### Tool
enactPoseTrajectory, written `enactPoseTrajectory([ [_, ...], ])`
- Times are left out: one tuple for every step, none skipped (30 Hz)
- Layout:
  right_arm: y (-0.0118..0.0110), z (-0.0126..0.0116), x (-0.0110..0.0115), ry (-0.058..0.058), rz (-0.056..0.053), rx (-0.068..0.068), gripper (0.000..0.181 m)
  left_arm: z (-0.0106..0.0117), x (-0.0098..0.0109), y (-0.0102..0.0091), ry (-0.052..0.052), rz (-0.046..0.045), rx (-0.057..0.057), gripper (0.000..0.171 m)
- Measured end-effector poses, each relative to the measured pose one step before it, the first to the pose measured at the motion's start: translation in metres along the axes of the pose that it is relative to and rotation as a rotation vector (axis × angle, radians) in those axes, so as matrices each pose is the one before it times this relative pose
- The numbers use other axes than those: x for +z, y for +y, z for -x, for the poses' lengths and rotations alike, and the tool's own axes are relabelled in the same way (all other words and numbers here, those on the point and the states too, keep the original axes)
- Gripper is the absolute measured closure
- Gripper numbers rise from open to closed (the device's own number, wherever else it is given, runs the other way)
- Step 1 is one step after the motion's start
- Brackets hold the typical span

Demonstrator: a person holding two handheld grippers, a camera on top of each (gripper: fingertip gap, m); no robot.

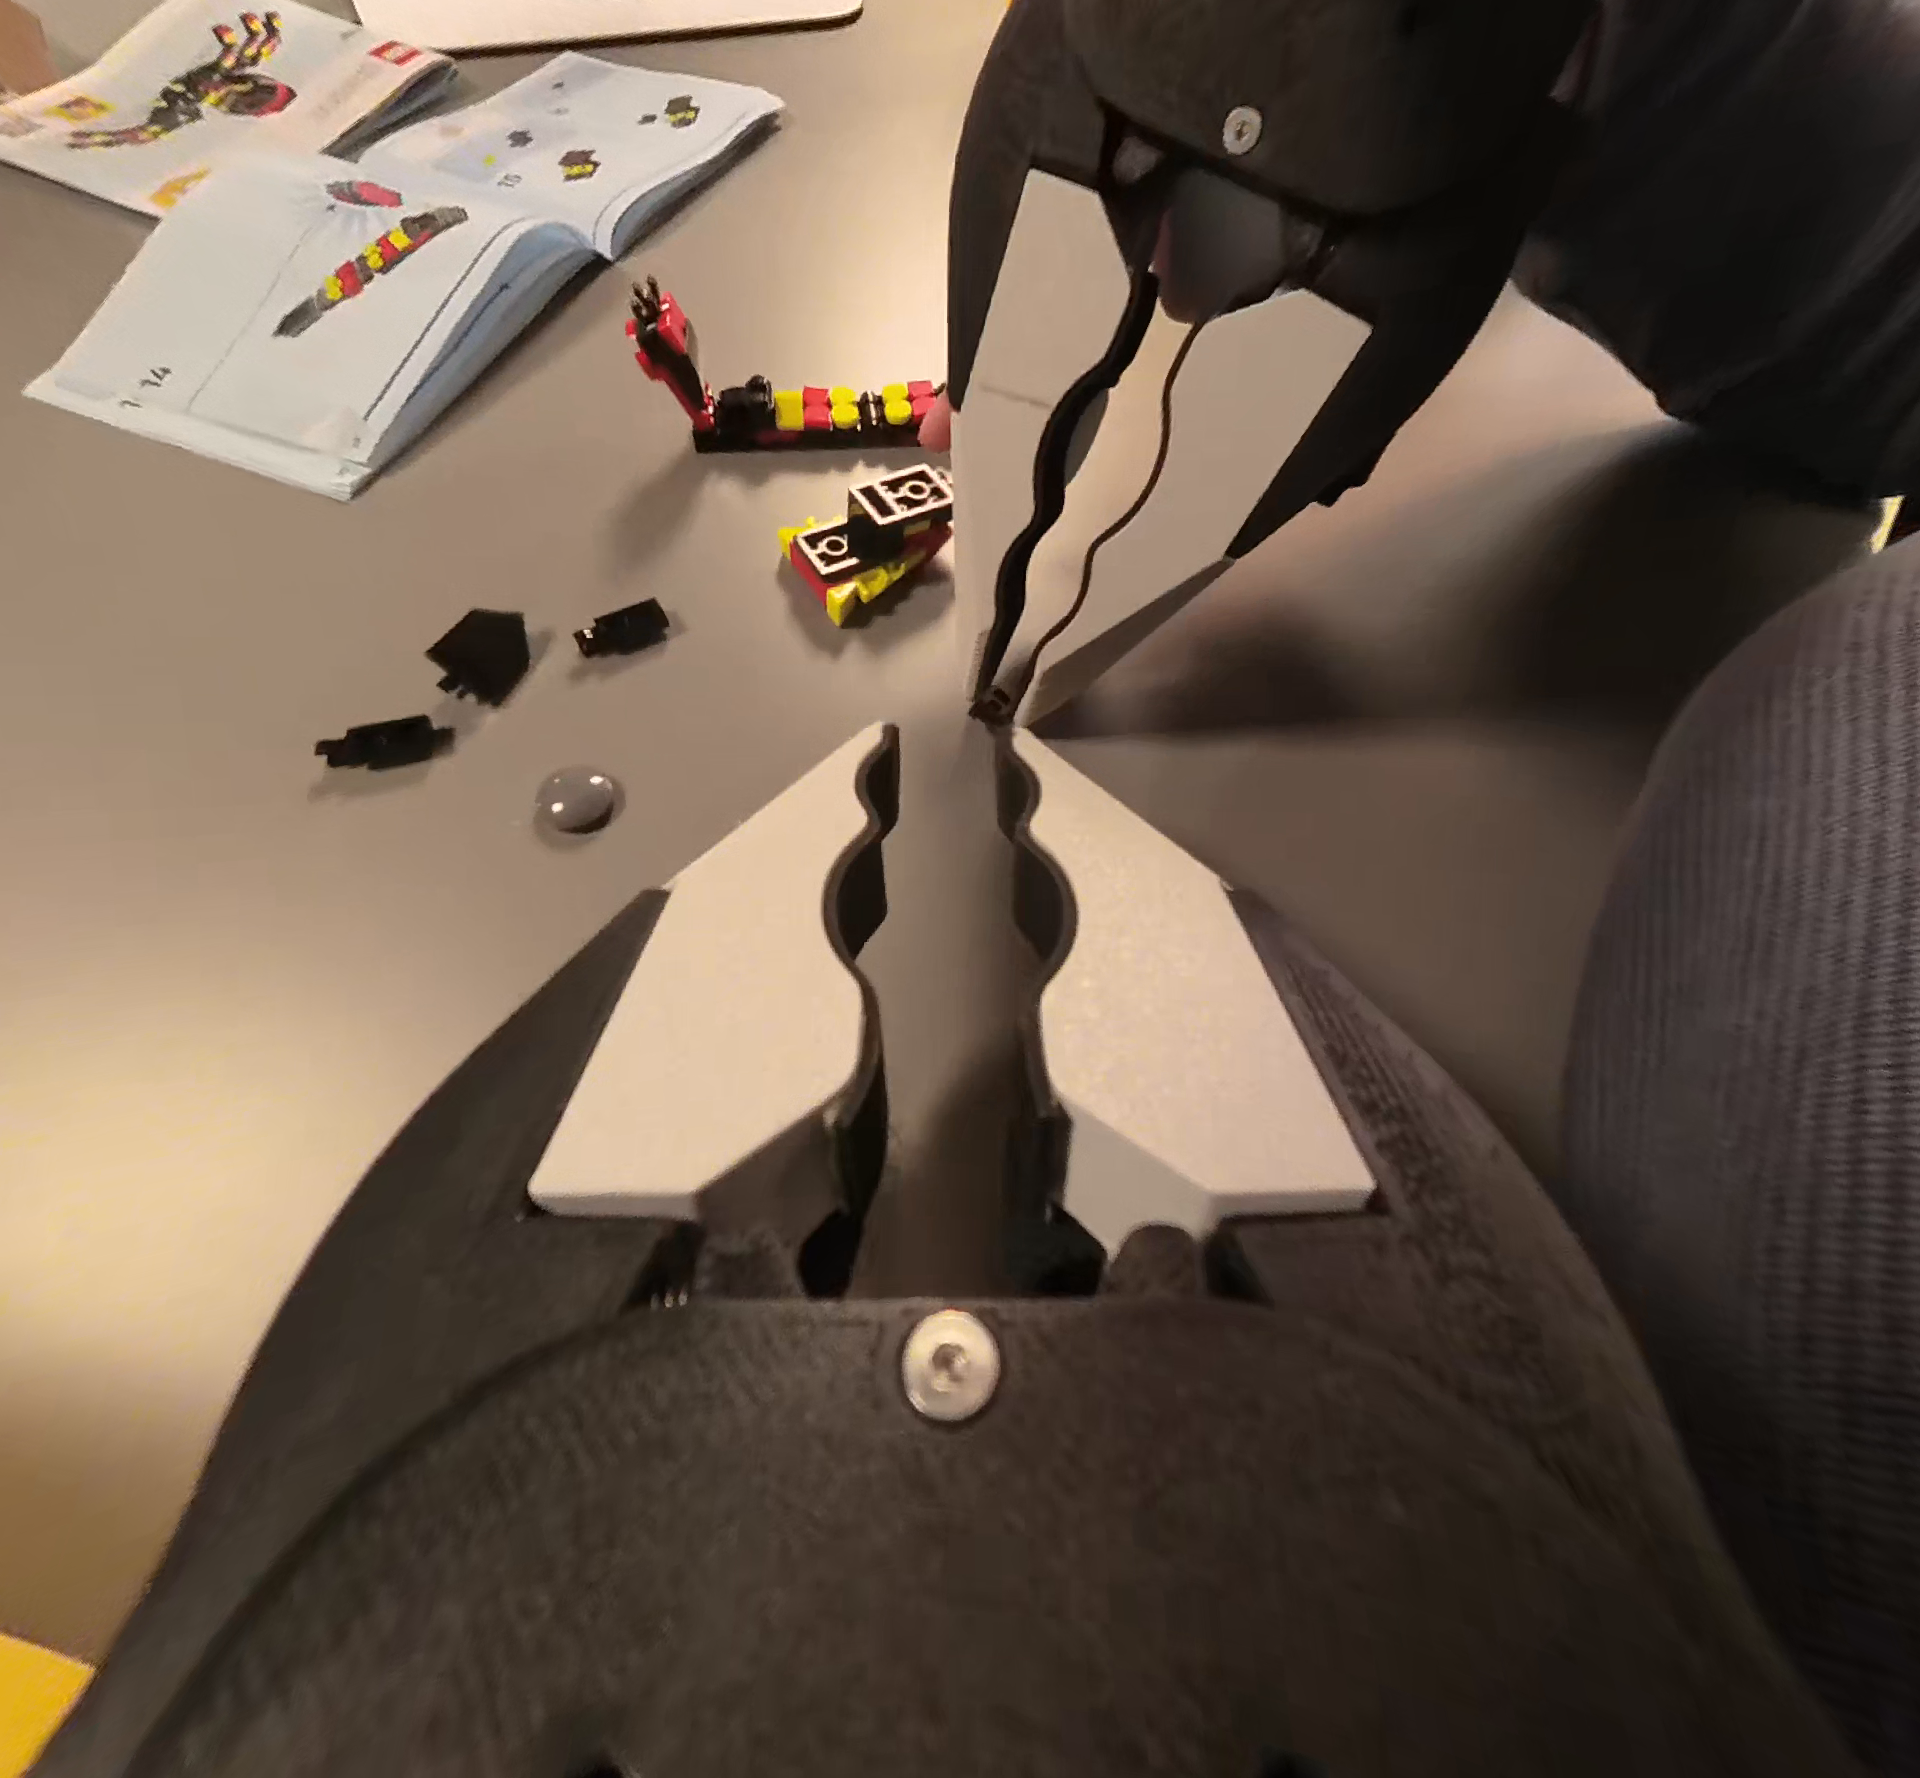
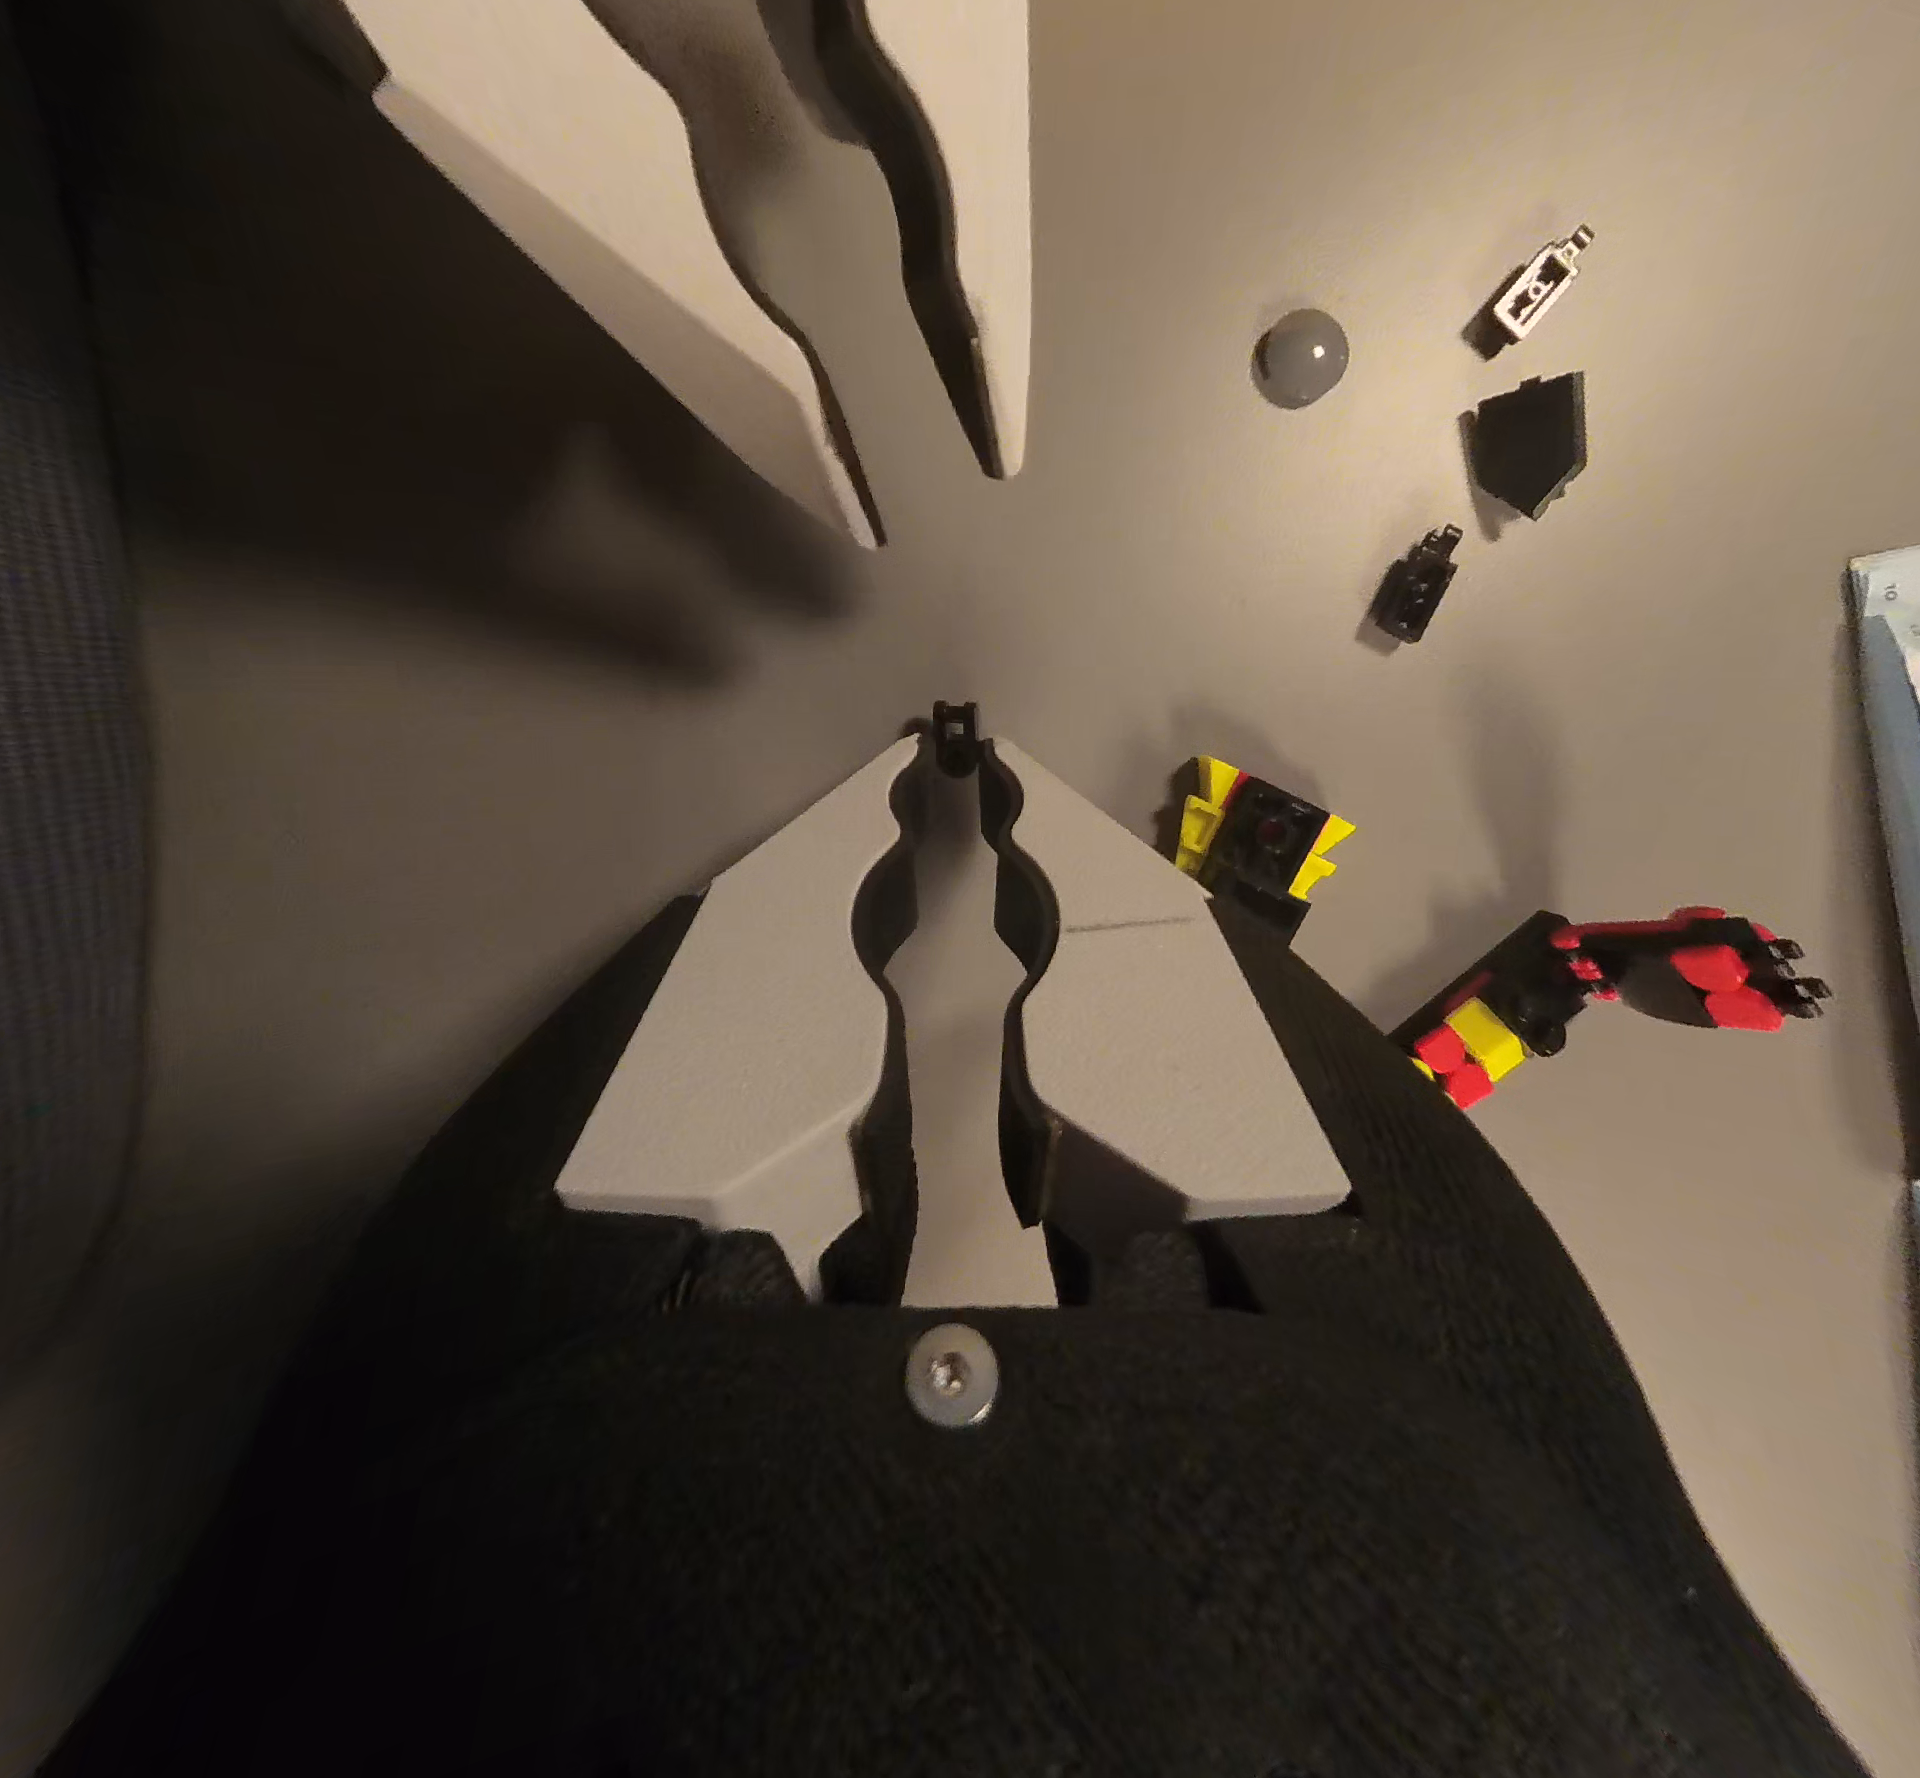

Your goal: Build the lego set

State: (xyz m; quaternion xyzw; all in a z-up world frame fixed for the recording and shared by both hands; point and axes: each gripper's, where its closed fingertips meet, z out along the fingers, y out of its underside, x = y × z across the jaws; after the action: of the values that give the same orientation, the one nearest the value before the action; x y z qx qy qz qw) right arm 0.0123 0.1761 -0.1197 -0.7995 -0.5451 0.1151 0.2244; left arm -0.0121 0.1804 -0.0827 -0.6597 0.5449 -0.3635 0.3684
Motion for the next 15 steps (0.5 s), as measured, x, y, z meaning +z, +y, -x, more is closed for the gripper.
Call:
enactPoseTrajectory([
  [0.00012,0.00002,-0.00006,-0.0005,0.0003,-0.0001,0.175,-0.00005,-0.00002,0.00065,0.0022,0.00211,-0.0011,0.154],
  [-0.00001,0.00012,-0.00001,-0.0007,-0.0017,-0.0012,0.175,-0.00004,-0.00001,0.00052,0.0022,0.00306,-0.0004,0.154],
  [-0.00023,0.00007,-0.00003,-0.0001,-0.0031,-0.0021,0.175,-0.00013,0.00007,0.0003,0.002,0.00226,0.001,0.154],
  [-0.00049,-0.00025,0.0001,0.0019,-0.0049,-0.0027,0.175,0.00021,0.00007,0.0003,-0.0004,0.00229,0.0011,0.154],
  [-0.00076,-0.00039,0.00001,0.0026,-0.0067,-0.0025,0.175,0.00031,0.00016,0.00043,-0.0014,0.0029,0.0007,0.154],
  [-0.00056,-0.00003,0.00014,-0.0005,-0.0064,-0.0018,0.175,0.0004,0.00018,0.00022,-0.0012,0.00219,-0.0004,0.154],
  [-0.00042,0.00024,0.00016,-0.0018,-0.006,-0.002,0.175,0.00036,0.00012,0.00015,-0.0004,0.00019,-0.0016,0.154],
  [-0.00043,-0.00007,0.00026,0.0013,-0.0062,-0.0034,0.175,0.00046,0.00013,-0.00006,-0.0001,-0.00038,-0.0037,0.154],
  [-0.00038,-0.00058,0.00033,0.005,-0.0064,-0.0049,0.175,0.00051,-0.00005,-0.00013,0.0001,-0.00067,-0.0055,0.154],
  [-0.00049,-0.00069,0.00036,0.0059,-0.0079,-0.0055,0.175,0.0007,-0.00002,-0.00019,0.0002,-0.00078,-0.007,0.154],
  [-0.00061,-0.00013,0.00018,0.003,-0.0076,-0.005,0.175,0.00062,0.00013,-0.00019,0.0003,-0.00101,-0.0077,0.154],
  [-0.00038,0.00003,0.0001,0.0013,-0.005,-0.0038,0.175,0.00024,0.0001,-0.00033,0.0022,-0.00153,-0.0065,0.154],
  [-0.00018,-0.00034,0.00003,0.0026,-0.003,-0.0026,0.175,-0.00004,0.00016,-0.00033,0.0035,-0.00138,-0.0049,0.154],
  [0.00001,-0.00008,0.00007,0.0011,-0.0013,-0.0012,0.175,0.00009,0.00028,-0.00014,0.0025,-0.00009,-0.0034,0.154],
  [0.00013,0.0002,-0.00009,-0.0012,-0.0004,0.0001,0.175,0.00024,0.00028,-0.00017,-0.0003,0.0001,-0.0007,0.154],
])
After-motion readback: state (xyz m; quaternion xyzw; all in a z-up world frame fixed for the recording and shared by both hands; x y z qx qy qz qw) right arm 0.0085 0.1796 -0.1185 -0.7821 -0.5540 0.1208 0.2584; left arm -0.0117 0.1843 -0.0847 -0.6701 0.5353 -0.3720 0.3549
